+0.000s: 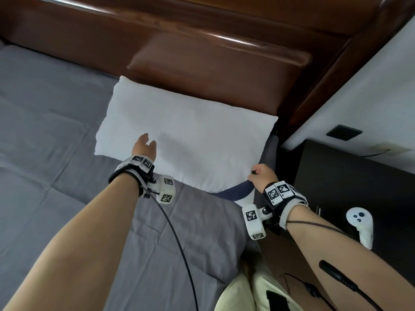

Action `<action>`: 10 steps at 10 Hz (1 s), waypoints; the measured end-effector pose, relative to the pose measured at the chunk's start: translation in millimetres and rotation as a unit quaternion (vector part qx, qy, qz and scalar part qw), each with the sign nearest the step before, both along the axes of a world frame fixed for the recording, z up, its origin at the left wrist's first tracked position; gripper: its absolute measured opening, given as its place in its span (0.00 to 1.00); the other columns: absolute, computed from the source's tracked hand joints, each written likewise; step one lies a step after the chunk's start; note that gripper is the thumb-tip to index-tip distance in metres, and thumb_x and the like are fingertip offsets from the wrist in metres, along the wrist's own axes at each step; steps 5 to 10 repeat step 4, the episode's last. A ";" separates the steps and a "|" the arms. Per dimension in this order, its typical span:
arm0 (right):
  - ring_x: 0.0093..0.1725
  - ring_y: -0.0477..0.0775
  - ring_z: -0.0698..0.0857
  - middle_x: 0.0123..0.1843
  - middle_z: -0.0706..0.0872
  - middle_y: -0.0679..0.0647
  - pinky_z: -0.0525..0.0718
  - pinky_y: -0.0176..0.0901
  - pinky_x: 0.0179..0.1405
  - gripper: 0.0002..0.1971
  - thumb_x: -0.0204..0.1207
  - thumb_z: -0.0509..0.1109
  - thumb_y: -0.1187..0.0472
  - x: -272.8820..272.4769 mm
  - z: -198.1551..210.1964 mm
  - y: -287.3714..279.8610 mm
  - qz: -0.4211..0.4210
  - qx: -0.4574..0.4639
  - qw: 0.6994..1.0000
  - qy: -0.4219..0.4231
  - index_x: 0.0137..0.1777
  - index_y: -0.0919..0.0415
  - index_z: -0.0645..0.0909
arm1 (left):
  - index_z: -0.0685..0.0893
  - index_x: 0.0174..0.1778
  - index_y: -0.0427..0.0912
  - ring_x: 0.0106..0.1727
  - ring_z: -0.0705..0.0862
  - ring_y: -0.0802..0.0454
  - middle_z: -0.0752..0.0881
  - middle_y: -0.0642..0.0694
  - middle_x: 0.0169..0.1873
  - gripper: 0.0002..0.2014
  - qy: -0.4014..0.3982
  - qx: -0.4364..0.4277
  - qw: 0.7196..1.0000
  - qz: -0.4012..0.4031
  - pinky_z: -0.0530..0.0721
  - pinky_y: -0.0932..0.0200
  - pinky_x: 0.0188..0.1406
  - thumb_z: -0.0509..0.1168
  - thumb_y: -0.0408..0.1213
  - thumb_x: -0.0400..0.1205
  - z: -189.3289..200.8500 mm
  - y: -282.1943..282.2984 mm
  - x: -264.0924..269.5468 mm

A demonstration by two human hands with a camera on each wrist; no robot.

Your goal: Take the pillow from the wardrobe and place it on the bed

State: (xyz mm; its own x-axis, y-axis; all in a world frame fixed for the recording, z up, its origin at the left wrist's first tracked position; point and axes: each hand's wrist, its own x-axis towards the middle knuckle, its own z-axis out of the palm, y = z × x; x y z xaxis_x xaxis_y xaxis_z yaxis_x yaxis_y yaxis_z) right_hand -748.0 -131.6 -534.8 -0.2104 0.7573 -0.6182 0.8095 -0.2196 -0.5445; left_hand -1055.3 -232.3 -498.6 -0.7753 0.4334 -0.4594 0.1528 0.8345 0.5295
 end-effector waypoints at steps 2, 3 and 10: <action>0.45 0.66 0.82 0.41 0.82 0.66 0.76 0.45 0.37 0.05 0.68 0.64 0.69 5.5 27.4 4.2 0.017 -0.003 1.000 0.003 0.35 0.67 0.81 | 0.71 0.76 0.38 0.74 0.75 0.42 0.76 0.40 0.74 0.21 0.015 0.012 0.999 -0.033 0.72 0.54 0.73 0.55 0.35 0.85 26.7 13.0 7.1; 0.59 0.63 0.84 0.56 0.88 0.62 0.80 0.44 0.56 0.11 0.71 0.66 0.70 11.6 43.5 8.6 -0.018 0.001 1.000 0.023 0.51 0.67 0.87 | 0.77 0.71 0.36 0.61 0.83 0.43 0.82 0.36 0.67 0.19 0.001 0.035 0.998 -0.045 0.80 0.60 0.59 0.56 0.33 0.85 39.8 23.5 12.0; 0.61 0.66 0.84 0.58 0.88 0.66 0.81 0.54 0.64 0.11 0.71 0.67 0.71 18.4 57.4 9.8 -0.037 0.004 0.998 0.044 0.51 0.70 0.87 | 0.80 0.66 0.33 0.38 0.82 0.51 0.86 0.34 0.58 0.17 -0.054 0.072 0.995 -0.035 0.78 0.68 0.33 0.55 0.33 0.85 49.9 33.4 22.5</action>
